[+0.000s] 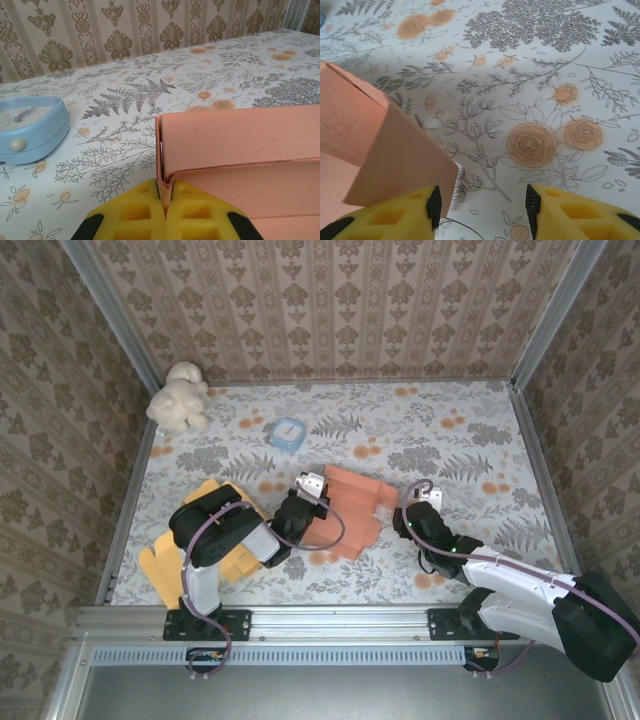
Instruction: Fold the paper box
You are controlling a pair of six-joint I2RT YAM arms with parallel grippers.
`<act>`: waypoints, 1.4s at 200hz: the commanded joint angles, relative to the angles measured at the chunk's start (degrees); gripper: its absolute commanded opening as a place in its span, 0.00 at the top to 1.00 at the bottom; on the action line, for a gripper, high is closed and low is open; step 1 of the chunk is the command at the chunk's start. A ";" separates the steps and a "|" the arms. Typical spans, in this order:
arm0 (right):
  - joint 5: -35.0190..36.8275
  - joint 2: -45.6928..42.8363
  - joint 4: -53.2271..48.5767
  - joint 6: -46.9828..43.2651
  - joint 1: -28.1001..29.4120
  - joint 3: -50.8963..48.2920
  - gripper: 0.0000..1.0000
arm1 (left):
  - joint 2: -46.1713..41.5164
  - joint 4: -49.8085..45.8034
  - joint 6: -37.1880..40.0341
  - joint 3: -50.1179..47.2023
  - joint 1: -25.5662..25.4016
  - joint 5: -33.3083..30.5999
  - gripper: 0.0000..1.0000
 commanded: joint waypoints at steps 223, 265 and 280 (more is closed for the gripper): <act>-11.65 8.94 14.00 -9.45 -0.26 0.71 0.51 | 0.85 -1.63 0.40 0.09 0.29 2.35 1.00; -13.39 9.20 16.18 -10.35 -0.06 0.00 0.52 | 0.90 -1.64 0.31 0.08 0.25 2.31 1.00; -13.57 9.20 16.43 -10.54 -0.06 -0.02 0.53 | 0.90 -1.61 0.23 0.09 0.20 2.36 1.00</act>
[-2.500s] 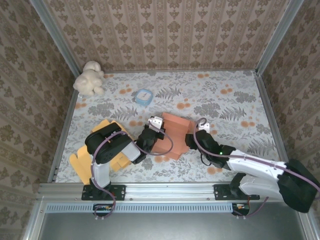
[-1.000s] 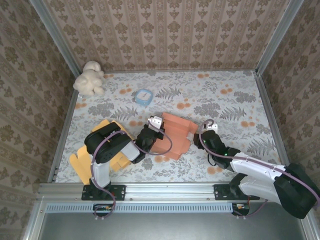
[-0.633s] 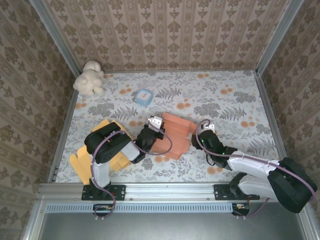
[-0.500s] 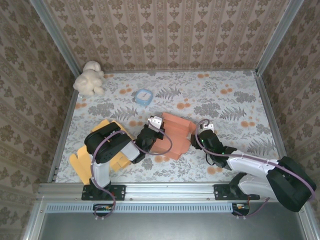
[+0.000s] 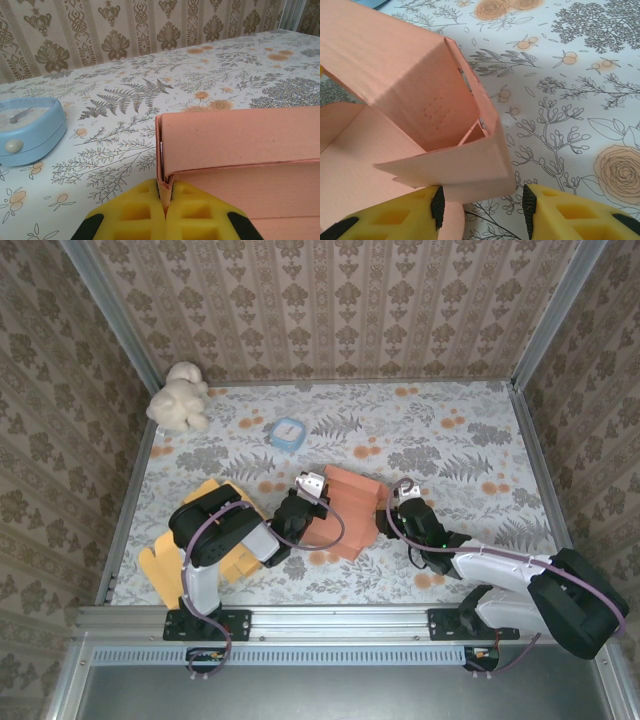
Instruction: Fold the paper box
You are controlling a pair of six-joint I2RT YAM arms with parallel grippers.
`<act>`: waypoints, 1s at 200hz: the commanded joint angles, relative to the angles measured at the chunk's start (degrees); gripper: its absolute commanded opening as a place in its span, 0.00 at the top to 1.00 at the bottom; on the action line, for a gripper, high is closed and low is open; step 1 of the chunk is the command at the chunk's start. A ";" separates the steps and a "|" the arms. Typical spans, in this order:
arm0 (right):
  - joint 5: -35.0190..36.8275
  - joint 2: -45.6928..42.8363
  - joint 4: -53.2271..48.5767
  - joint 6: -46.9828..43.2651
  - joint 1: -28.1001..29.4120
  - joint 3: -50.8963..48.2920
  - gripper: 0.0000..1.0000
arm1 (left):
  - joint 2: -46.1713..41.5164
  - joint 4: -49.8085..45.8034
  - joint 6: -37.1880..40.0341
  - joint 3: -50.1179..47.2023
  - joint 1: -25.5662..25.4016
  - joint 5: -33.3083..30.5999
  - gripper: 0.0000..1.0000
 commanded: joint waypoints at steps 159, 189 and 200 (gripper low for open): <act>-5.50 4.63 7.30 -5.92 0.62 2.40 0.60 | 1.05 -1.63 -0.23 0.04 0.07 1.81 1.00; -5.38 3.33 5.89 -5.02 1.08 2.74 0.59 | 1.11 -1.49 -0.22 -0.04 0.16 0.99 1.00; -4.12 2.56 3.97 -4.37 1.24 2.81 0.58 | 1.12 -1.59 -0.23 -0.12 0.15 0.56 1.00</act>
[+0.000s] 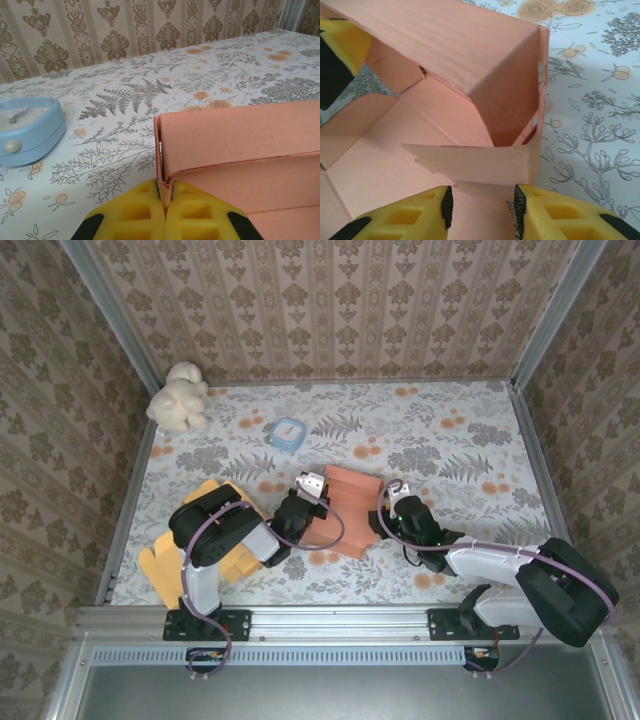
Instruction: Fold the paper box
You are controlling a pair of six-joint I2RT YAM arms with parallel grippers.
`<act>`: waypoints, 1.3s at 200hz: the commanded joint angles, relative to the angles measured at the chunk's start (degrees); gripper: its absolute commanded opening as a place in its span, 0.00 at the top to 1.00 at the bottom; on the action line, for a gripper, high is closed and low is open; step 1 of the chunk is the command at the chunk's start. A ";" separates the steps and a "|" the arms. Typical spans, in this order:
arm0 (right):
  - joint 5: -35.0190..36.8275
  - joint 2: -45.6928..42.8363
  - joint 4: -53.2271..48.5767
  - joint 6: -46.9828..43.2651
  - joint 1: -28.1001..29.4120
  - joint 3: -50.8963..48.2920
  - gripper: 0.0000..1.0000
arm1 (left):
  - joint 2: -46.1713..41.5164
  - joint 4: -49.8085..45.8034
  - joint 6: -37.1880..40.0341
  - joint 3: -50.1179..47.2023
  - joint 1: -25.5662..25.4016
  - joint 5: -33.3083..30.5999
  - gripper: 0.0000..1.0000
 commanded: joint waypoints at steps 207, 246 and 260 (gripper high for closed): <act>5.78 6.73 -4.00 -5.13 -0.78 5.71 0.46 | 0.68 -1.54 0.10 -0.48 0.49 1.38 1.00; 4.70 10.28 -0.07 -6.49 -0.78 6.38 0.48 | 0.79 -1.54 0.24 -0.52 0.60 1.75 1.00; 4.44 10.09 0.41 -6.75 -0.81 6.31 0.49 | 0.78 -1.54 0.44 -0.56 0.52 1.74 1.00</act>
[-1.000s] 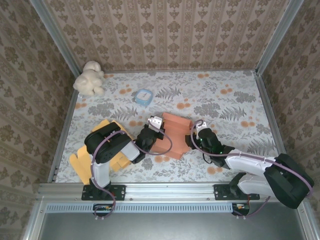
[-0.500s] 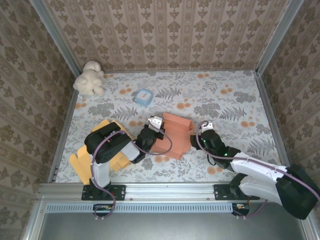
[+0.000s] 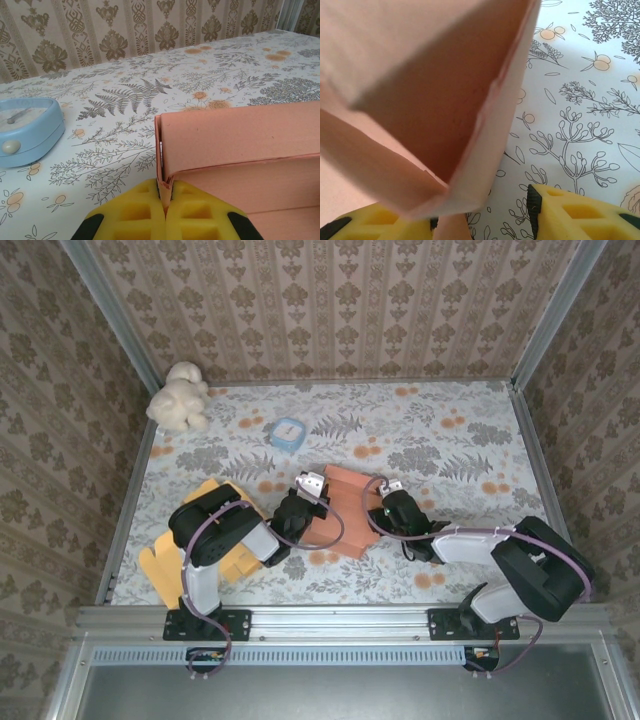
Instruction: Fold the paper box
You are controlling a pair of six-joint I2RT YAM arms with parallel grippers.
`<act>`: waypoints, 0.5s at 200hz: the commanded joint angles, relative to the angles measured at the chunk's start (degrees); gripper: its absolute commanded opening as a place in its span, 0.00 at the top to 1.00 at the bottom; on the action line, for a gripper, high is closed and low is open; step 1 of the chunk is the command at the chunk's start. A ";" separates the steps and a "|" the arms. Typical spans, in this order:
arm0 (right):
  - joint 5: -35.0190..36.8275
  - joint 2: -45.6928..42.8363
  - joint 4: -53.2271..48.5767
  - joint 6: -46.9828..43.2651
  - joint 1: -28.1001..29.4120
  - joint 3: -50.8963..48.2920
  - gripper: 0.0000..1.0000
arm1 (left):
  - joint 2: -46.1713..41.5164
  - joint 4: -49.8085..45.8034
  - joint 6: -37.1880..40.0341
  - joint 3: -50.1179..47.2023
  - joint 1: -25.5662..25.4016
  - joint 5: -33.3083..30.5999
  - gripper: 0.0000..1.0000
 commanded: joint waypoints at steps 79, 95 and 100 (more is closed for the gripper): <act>6.23 0.33 4.81 2.76 0.83 1.08 0.55 | 1.06 -1.65 -0.12 -0.30 -0.03 1.60 1.00; 8.35 1.24 5.74 3.74 1.24 1.17 0.56 | 0.90 -1.60 -0.28 -0.13 -0.17 1.77 1.00; 8.76 1.47 6.06 4.07 1.26 1.17 0.56 | 0.94 -1.61 -0.21 -0.13 -0.21 1.77 1.00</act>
